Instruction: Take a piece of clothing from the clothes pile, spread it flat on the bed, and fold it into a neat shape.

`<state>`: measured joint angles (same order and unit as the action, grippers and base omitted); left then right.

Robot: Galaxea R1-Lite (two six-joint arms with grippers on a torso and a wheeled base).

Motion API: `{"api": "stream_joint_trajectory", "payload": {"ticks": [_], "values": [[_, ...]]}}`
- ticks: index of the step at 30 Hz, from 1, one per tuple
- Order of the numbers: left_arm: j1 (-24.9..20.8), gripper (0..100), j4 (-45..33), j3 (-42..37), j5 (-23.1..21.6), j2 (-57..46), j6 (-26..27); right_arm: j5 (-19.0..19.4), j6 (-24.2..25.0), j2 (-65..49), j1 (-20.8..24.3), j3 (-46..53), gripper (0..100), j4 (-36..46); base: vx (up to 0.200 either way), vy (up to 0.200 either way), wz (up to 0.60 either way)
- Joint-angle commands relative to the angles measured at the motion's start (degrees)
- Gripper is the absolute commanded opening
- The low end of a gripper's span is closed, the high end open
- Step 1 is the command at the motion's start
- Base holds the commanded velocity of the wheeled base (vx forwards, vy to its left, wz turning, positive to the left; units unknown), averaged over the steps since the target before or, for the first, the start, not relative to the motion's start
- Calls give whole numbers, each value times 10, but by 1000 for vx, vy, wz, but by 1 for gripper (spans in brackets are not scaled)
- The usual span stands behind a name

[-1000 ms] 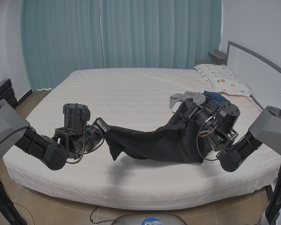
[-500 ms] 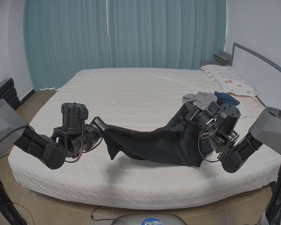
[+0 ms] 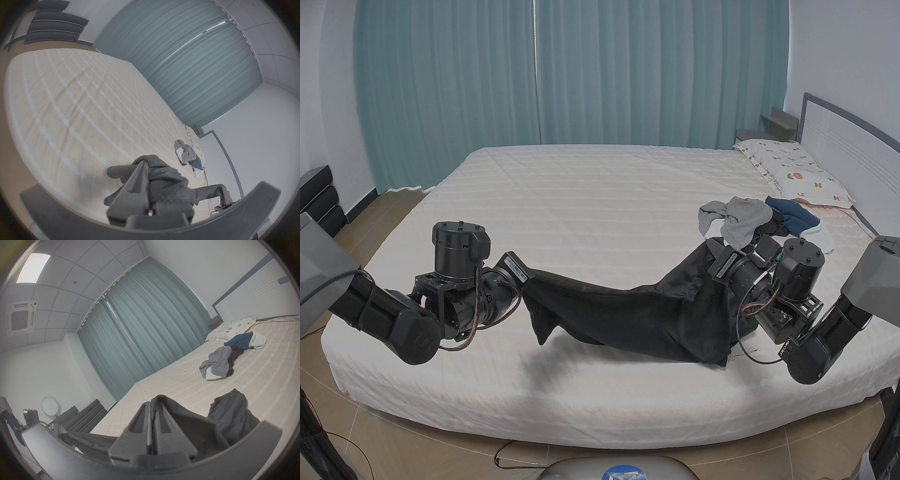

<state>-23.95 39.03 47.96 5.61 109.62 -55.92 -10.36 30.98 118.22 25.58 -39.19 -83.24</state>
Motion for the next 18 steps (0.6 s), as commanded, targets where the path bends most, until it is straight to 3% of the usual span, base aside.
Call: {"api": "stream_joint_trajectory", "payload": {"ticks": [1,7,14,18], "values": [[-7,0,-2,-6,-1,-16,0,0,1,-41,9,52,0,-15,-200,0,0],[-8,0,-63,-5,-7,-77,13,-12,0,-132,29,106,0,-10,-200,0,0],[-16,0,-77,-5,-7,-142,15,-32,-4,-259,62,110,0,32,-171,0,0],[-11,0,-121,43,-3,-179,20,-40,-5,-354,68,-9,0,191,0,0,0]]}}
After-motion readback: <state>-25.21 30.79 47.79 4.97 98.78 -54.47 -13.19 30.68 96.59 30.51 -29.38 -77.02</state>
